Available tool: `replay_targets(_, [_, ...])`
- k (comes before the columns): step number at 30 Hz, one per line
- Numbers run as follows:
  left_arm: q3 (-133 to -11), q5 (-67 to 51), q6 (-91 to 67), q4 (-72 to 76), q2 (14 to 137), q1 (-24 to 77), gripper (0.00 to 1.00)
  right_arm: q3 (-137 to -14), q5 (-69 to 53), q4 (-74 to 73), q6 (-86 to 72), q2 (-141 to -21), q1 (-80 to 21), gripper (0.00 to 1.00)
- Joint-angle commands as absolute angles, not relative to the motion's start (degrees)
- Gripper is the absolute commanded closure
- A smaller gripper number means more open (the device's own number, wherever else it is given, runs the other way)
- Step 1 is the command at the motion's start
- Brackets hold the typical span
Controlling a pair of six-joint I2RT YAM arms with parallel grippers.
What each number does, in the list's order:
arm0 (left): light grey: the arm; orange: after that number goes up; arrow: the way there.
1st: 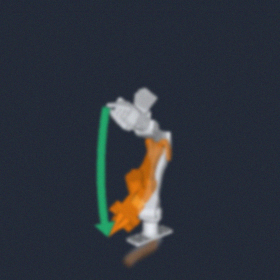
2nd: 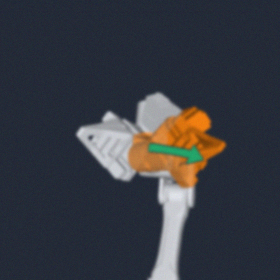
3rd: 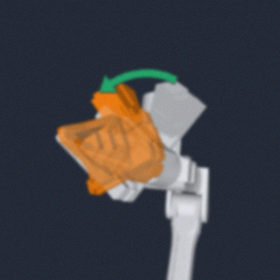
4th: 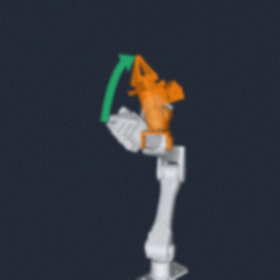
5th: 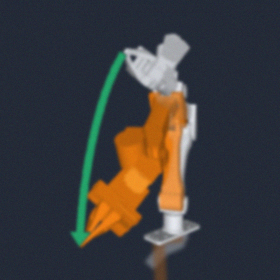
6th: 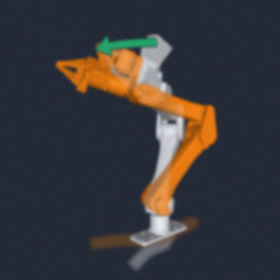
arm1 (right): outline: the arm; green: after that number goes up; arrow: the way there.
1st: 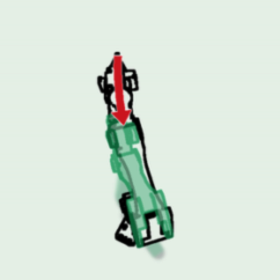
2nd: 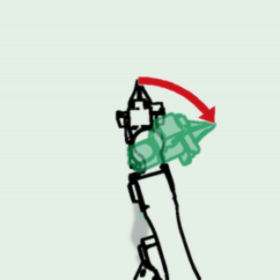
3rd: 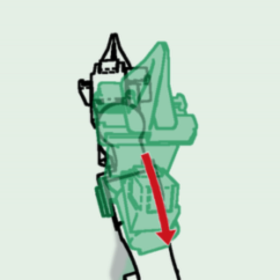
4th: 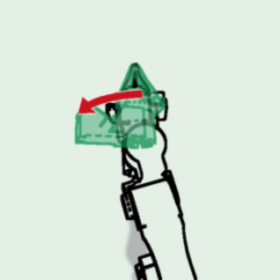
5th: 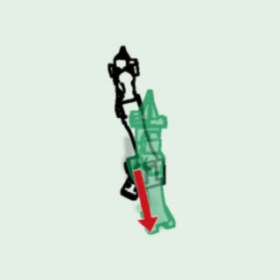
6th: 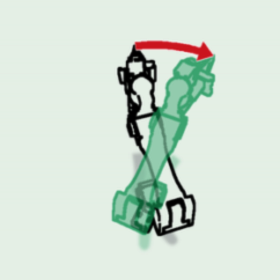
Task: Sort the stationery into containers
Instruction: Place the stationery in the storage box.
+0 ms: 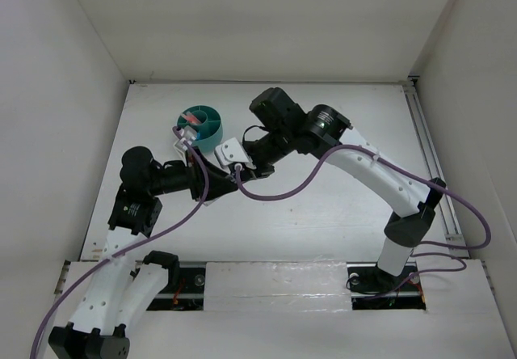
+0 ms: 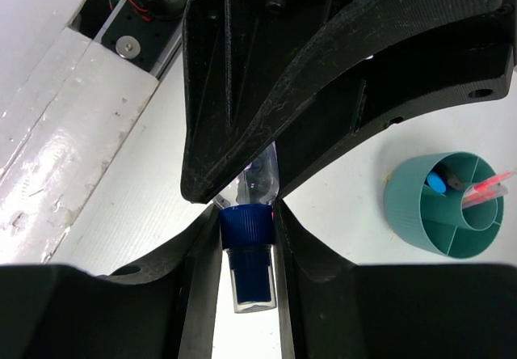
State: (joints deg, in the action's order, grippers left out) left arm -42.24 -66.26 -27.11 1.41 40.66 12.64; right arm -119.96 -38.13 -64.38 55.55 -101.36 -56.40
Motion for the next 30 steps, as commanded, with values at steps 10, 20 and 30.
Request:
replay_targets(10, [-43.6, -64.2, -25.8, 1.3, 40.5, 13.1, 1.00, -127.2, -42.5, -57.6, 60.2, -104.2, -59.4, 1.00])
replay_targets(20, [-43.6, -58.5, -25.0, -0.2, 39.3, 13.1, 1.00, -124.1, -41.0, -55.4, 59.7, -103.0, -60.5, 0.81])
replay_targets(30, [-44.1, -53.5, -24.5, -2.0, 38.2, 13.1, 1.00, -120.2, -38.9, -48.7, 55.8, -102.0, -60.5, 0.39])
